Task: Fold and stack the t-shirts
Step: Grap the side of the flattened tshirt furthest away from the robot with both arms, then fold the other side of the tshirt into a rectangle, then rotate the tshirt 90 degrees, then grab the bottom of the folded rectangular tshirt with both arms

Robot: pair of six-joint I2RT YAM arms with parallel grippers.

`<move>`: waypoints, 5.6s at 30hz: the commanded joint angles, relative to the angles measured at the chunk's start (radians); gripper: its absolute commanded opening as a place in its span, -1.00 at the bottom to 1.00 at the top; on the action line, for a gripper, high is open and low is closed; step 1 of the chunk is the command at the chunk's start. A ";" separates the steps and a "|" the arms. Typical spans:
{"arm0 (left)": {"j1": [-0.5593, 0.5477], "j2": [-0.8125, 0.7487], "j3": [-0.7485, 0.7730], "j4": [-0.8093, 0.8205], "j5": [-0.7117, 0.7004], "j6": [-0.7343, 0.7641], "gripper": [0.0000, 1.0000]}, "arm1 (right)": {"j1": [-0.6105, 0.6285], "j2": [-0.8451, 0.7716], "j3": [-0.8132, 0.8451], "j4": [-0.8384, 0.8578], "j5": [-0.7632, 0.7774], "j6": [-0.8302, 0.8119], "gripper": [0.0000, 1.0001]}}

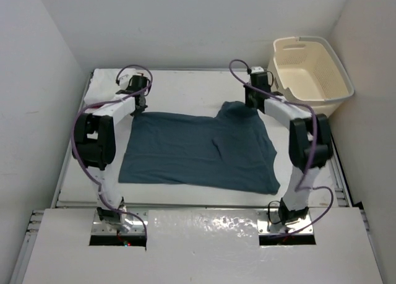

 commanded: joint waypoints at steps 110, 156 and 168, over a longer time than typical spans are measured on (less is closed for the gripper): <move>-0.815 -0.308 -0.356 -0.247 0.299 -0.537 0.99 | 0.140 0.785 0.972 0.071 -0.291 0.346 0.98; -0.726 -0.856 -0.959 -0.048 0.554 -0.420 0.23 | 1.107 -0.723 -0.862 -0.136 0.086 0.192 0.73; -0.733 -0.775 -0.985 0.036 0.549 -0.414 -0.41 | 1.108 -0.642 -0.896 -0.066 0.083 0.214 0.30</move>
